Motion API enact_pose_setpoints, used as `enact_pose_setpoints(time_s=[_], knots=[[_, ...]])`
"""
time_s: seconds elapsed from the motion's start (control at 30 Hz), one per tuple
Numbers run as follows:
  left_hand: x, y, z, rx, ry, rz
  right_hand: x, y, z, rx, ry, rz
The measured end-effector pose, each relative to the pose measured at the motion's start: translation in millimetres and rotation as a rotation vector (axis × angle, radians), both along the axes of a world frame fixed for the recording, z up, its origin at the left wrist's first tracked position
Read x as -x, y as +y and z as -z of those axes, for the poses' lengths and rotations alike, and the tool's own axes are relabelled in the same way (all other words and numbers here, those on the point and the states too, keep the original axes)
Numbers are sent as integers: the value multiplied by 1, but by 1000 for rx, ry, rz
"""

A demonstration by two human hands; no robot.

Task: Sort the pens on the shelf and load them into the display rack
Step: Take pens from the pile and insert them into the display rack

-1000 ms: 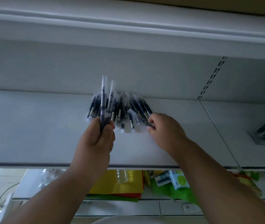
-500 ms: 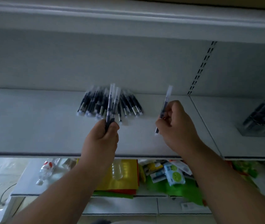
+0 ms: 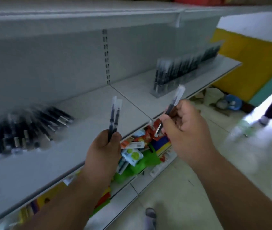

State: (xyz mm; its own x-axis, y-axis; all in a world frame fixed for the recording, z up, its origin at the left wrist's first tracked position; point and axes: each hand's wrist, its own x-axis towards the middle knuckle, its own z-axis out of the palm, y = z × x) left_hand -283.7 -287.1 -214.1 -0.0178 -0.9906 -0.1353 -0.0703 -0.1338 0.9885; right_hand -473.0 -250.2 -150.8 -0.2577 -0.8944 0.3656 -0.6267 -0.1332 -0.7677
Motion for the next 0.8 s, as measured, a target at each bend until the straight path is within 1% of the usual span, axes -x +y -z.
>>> enact_pose_setpoints(time_s=[0.13, 0.23, 0.37, 0.47, 0.57, 0.67, 0.8], knots=[[50, 18, 3, 15, -72, 165, 39, 45, 1, -55, 36, 153], [88, 31, 4, 12, -66, 250, 73, 68, 1, -21, 46, 231], [145, 40, 0, 20, -45, 284, 127, 83, -3, 47, 27, 264], [195, 42, -3, 1, -12, 294, 178, 89, -8, 43, 59, 286], [248, 44, -7, 42, -23, 314, 230, 90, -14, 36, 100, 307], [287, 42, -12, 59, -19, 339, 271, 85, -18, 16, 91, 329], [322, 21, -14, 88, -37, 328, 310, 59, -17, 42, 55, 290]])
